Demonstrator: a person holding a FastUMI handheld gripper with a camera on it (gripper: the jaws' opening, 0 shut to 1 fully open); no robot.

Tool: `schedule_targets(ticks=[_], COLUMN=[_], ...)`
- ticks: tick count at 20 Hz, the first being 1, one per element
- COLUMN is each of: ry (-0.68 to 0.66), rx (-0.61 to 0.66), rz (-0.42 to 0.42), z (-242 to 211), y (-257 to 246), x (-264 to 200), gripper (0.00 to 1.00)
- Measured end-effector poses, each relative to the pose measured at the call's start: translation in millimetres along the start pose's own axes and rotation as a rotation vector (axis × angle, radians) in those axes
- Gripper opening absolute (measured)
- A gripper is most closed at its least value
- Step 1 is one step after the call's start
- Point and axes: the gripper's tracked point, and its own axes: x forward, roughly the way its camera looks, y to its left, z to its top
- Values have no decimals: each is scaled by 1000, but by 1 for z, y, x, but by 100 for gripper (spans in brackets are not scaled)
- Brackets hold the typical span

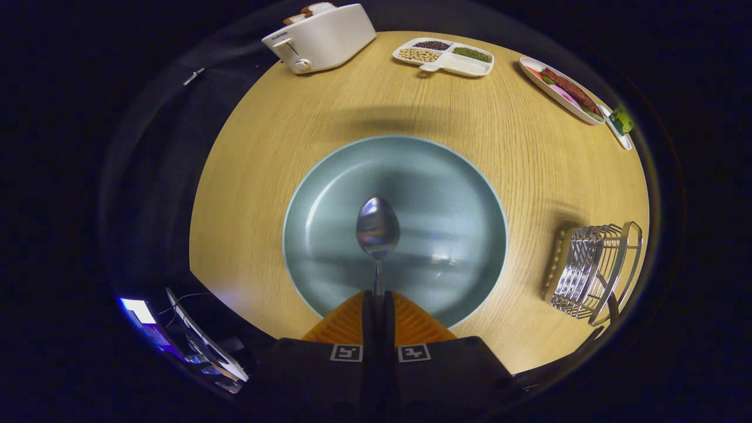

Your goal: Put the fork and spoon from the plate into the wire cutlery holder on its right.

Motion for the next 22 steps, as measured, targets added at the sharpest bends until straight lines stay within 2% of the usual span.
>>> schedule_targets(ticks=[4,10,16,19,22], ry=[-28,-76,-97,-80,0], rx=[15,26,65,93,120], rz=[37,100,84,60,60], z=[3,12,9,7,-3], y=[-3,-30,-93,-130,-156], x=[-23,-101,-175,-192,-197], gripper=[7,7,7,7,7])
